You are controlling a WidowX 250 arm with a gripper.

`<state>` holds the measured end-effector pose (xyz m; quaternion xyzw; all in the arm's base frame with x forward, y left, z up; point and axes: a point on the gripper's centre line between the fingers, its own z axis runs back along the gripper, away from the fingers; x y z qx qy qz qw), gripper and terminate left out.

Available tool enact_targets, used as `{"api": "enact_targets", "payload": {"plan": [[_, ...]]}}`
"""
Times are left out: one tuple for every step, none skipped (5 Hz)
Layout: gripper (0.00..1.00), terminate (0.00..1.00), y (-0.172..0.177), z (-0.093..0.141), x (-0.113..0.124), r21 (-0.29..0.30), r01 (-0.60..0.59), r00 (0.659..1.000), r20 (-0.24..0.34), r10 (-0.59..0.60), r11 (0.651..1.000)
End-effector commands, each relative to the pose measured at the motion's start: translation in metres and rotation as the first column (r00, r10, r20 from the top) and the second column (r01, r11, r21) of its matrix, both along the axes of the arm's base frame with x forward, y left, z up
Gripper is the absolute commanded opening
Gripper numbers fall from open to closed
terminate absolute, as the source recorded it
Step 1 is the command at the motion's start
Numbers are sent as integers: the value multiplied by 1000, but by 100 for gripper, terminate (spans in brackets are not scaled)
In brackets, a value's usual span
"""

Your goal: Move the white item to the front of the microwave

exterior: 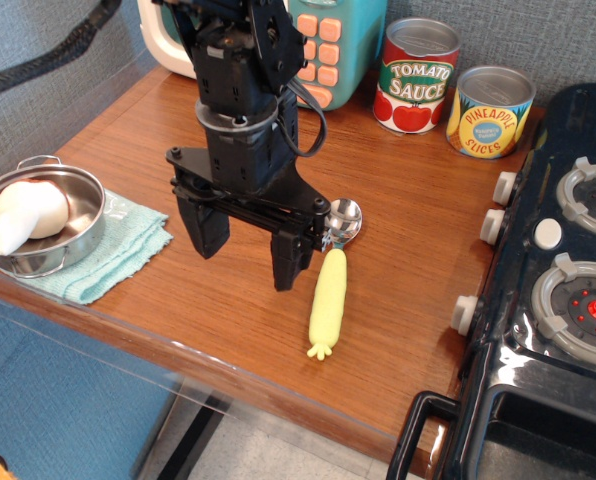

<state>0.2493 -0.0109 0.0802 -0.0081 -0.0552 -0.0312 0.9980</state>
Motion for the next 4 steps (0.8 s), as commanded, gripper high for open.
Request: {"api": "enact_targets", "payload": {"plan": [[100,0,0,0,0,0,0,1000,0,0,1000],[100,0,23,4,4,-15,-30,1000,-9,30,999],[100,0,68,13,9,28,-61,998,-7,61,998],[100,0,117,17,9,71,-115,993,1,115,991]]}}
